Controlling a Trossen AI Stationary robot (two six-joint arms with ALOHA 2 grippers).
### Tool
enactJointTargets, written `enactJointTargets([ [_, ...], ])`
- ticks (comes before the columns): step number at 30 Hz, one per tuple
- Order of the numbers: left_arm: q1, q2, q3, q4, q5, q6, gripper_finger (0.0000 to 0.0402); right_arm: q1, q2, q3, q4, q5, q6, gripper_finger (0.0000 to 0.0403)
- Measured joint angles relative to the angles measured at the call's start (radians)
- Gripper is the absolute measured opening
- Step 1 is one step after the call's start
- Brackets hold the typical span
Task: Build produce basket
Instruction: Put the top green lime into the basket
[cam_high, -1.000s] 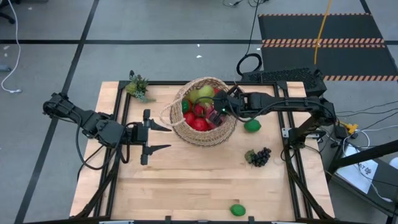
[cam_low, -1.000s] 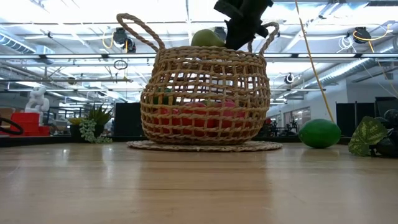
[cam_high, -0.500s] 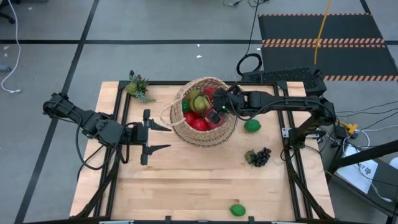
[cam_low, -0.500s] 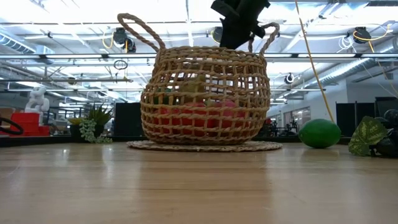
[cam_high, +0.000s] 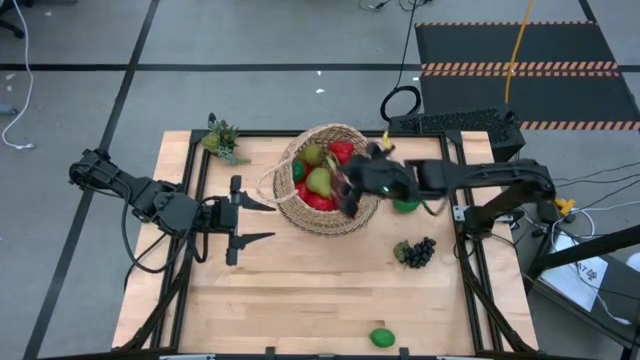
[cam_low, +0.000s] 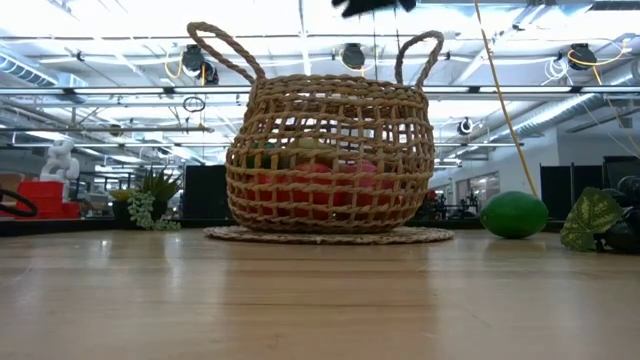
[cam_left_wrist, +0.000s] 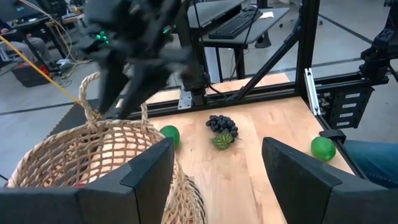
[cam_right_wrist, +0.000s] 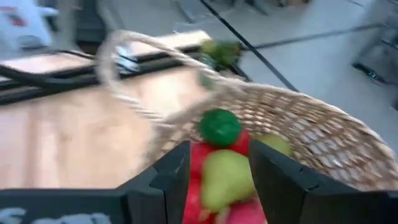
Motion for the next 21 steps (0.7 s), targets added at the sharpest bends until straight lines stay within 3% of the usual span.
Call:
enactJointTargets([
  [7, 0.000, 0.019, 0.000, 0.036, 0.000, -0.003, 0.0243, 0.163, -0.053, 0.000, -0.055, 0.004, 0.022, 0.0157],
  [14, 0.000, 0.077, 0.000, 0.122, 0.000, 0.079, 0.0243, 0.321, -0.052, 0.001, -0.230, 0.122, 0.183, 0.0157],
  [21, 0.005, 0.130, 0.000, 0.163, 0.000, 0.169, 0.0243, 0.461, -0.048, 0.000, -0.313, 0.131, 0.313, 0.0157],
])
